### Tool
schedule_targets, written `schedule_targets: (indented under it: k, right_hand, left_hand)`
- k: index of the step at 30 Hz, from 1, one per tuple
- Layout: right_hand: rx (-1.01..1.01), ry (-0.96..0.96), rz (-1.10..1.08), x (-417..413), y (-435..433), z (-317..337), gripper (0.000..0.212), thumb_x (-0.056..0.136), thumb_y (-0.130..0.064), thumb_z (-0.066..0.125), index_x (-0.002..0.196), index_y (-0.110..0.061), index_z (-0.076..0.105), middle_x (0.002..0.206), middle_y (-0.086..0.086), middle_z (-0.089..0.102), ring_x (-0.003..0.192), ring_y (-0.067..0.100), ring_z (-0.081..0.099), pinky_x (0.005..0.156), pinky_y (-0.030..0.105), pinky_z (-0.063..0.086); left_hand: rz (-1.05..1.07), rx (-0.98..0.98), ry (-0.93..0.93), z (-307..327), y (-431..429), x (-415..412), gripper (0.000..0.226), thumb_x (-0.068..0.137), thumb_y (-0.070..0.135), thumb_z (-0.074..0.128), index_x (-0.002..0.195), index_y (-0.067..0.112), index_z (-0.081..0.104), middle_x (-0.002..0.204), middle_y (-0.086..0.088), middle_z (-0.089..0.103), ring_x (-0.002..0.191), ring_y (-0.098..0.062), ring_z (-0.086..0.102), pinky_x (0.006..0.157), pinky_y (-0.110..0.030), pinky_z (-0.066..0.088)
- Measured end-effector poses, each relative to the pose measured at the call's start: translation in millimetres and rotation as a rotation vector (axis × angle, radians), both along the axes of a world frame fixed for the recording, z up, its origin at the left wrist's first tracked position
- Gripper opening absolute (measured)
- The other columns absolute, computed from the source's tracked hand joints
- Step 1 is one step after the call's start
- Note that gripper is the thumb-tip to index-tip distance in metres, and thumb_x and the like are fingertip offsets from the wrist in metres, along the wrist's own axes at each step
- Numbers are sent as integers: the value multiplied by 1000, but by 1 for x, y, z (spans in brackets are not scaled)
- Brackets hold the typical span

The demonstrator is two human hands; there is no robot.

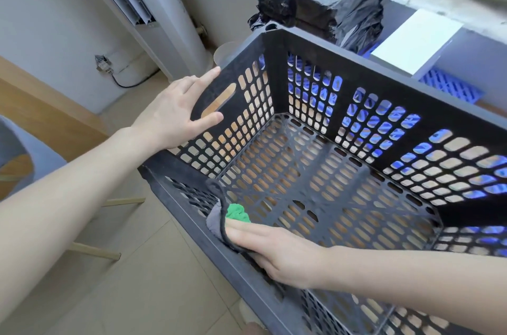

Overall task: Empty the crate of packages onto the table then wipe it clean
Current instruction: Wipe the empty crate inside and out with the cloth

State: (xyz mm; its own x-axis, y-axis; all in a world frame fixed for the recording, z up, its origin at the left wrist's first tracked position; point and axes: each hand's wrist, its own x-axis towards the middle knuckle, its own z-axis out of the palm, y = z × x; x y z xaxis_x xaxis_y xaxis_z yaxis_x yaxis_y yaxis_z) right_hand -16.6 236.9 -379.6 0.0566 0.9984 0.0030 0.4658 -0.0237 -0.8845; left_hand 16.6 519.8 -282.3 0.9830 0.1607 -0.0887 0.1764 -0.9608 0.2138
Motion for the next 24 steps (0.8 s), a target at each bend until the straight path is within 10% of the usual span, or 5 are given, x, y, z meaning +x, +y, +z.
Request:
schedule_targets:
  k: [11, 15, 24]
  right_hand:
    - [157, -136, 68, 10, 4, -29, 70, 80, 14, 30, 147, -6, 32, 155, 8, 29, 140, 25, 30, 116, 33, 26]
    - [279, -484, 155, 34, 11, -52, 74, 74, 17, 47, 141, -12, 32, 151, 12, 28, 137, 34, 32, 106, 44, 41]
    - [-140, -1048, 45, 78, -32, -135, 46, 90, -23, 47, 136, -23, 48, 139, 12, 52, 127, 36, 49, 94, 56, 47]
  left_hand:
    - [-1, -8, -7, -1, 1, 1, 83, 79, 70, 37, 152, 45, 5, 150, -8, 39, 143, -22, 27, 115, -45, 28]
    - [2, -9, -9, -1, 0, 0, 83, 79, 70, 36, 152, 44, 7, 151, -8, 38, 143, -23, 27, 115, -44, 28]
    - [-4, -12, -17, 0, -1, -1, 84, 79, 70, 37, 153, 42, 10, 152, -6, 38, 142, -22, 29, 115, -42, 27]
